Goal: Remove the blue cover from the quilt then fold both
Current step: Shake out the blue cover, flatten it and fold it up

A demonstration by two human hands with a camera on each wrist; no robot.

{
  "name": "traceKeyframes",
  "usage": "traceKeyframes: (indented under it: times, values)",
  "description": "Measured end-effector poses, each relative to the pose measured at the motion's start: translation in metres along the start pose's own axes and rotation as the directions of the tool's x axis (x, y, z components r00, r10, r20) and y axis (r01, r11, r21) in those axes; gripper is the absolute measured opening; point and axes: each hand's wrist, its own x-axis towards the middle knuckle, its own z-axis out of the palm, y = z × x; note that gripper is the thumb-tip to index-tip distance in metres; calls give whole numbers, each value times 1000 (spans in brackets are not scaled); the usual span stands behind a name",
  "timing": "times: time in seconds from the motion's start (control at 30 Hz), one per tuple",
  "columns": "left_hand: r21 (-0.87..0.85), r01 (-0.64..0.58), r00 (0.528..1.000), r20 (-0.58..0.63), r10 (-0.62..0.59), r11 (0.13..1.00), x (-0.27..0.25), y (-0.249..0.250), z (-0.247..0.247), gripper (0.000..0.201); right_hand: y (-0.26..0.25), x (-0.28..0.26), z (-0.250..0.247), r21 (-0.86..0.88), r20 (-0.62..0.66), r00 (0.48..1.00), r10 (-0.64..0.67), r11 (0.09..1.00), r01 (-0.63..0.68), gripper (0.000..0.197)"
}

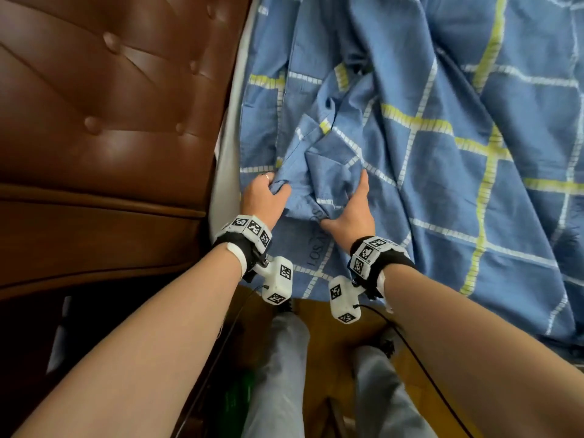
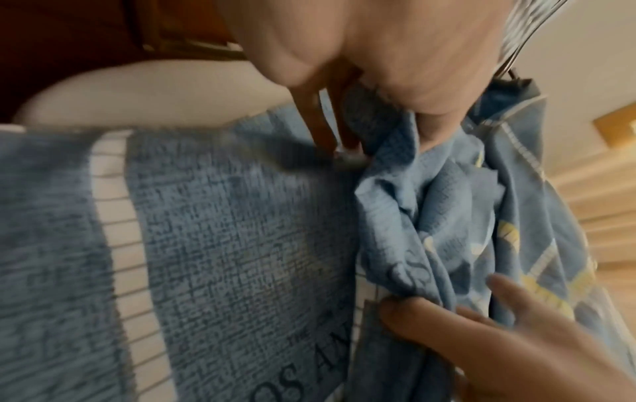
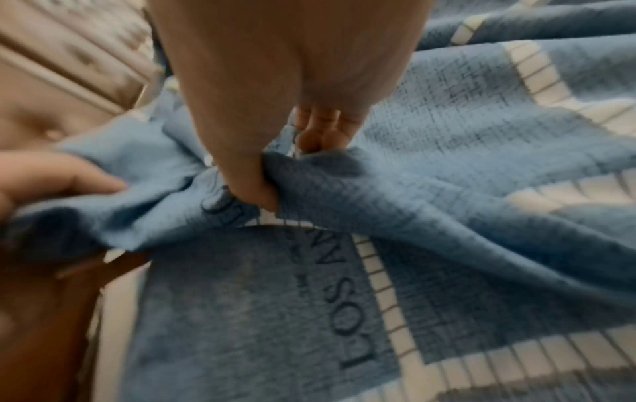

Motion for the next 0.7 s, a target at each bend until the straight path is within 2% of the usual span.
traceKeyframes:
  times: [0.03, 0.07, 0.13, 0.17, 0.3, 0.4, 0.5, 0.6, 0.7]
  values:
    - [-76, 29, 999, -12, -30, 997, -4, 2, -6, 13, -6, -5, -5, 31, 8, 1000, 11, 999, -11, 120]
    - [-138, 57, 998, -18, -60, 989, -10, 4, -13, 9, -11, -10, -9, 19, 22, 1000, 20, 1000, -21, 102]
    - [-209, 104, 995, 31, -99, 972, -24, 7, -24, 16, -23, -21, -20, -84, 25, 999, -22, 996, 24, 41]
    - [-208, 128, 991, 66, -116, 970, -31, 5, -28, 22, -28, -27, -25, -116, 10, 997, -74, 990, 75, 22]
    - [-117, 196, 976, 117, -182, 974, -76, -19, -42, 46, -50, -63, -22, -100, 20, 965, -260, 960, 261, 20]
    - [7, 243, 966, 85, -243, 970, -126, -47, -49, 32, -49, -105, -3, -72, 215, 916, -339, 930, 360, 39]
    - [67, 294, 952, 64, -298, 953, -172, -77, -58, 32, -32, -143, 17, -99, 440, 822, -361, 891, 444, 36]
    - [82, 396, 914, 66, -401, 915, -194, -110, -65, 24, -18, -164, 36, -195, 485, 794, -368, 839, 508, 27]
    - [69, 496, 866, 38, -499, 865, -196, -143, -72, 19, -10, -174, 62, -211, 528, 750, -399, 794, 571, 23]
